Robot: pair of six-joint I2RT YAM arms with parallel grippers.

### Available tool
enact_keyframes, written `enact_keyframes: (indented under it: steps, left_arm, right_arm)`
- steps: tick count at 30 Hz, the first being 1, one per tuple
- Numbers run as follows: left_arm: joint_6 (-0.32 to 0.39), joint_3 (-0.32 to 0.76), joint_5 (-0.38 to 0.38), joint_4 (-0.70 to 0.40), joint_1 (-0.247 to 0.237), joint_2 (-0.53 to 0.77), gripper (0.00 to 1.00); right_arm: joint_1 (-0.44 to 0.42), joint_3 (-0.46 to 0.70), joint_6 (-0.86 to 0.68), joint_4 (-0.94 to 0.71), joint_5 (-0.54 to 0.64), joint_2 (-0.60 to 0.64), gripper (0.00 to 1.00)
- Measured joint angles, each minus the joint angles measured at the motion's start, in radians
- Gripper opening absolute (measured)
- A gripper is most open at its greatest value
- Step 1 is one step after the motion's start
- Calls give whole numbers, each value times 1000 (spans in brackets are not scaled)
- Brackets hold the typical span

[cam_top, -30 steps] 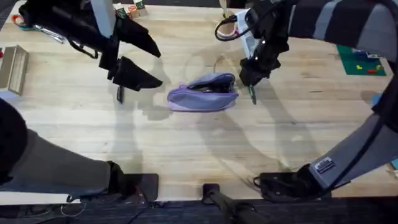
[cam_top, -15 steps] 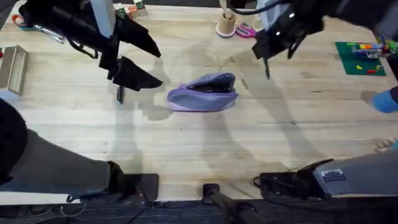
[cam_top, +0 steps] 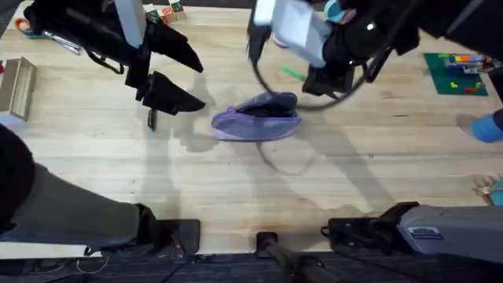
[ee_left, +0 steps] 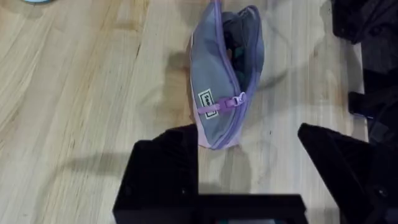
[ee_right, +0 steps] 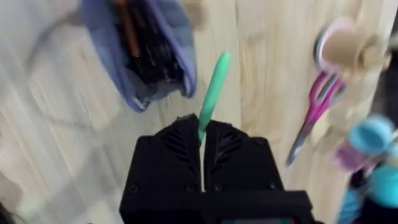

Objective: Unzip the bag, pick up the pens from the table one at a time and place them inside, then zip the bag closed.

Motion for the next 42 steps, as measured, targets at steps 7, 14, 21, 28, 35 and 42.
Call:
enact_keyframes:
  steps: [7,14,21,28,35,42]
  left_arm:
    - [0,0,0,0,0,0,995]
    - [0,0,0,0,0,0,995]
    - [0,0,0,0,0,0,994]
    - [0,0,0,0,0,0,995]
    - [0,0,0,0,0,0,995]
    - [0,0,0,0,0,0,995]
  right_arm:
    - [92,0,-218,-2,-14,4,32]
    - [118,0,-303,-1,-16,44,32]
    - [120,0,-320,37,-47,121,32]
    - [129,0,-322,55,-83,186,32]
    - [142,0,-322,67,-123,229,32]
    - [163,0,-323,80,-190,229,32]
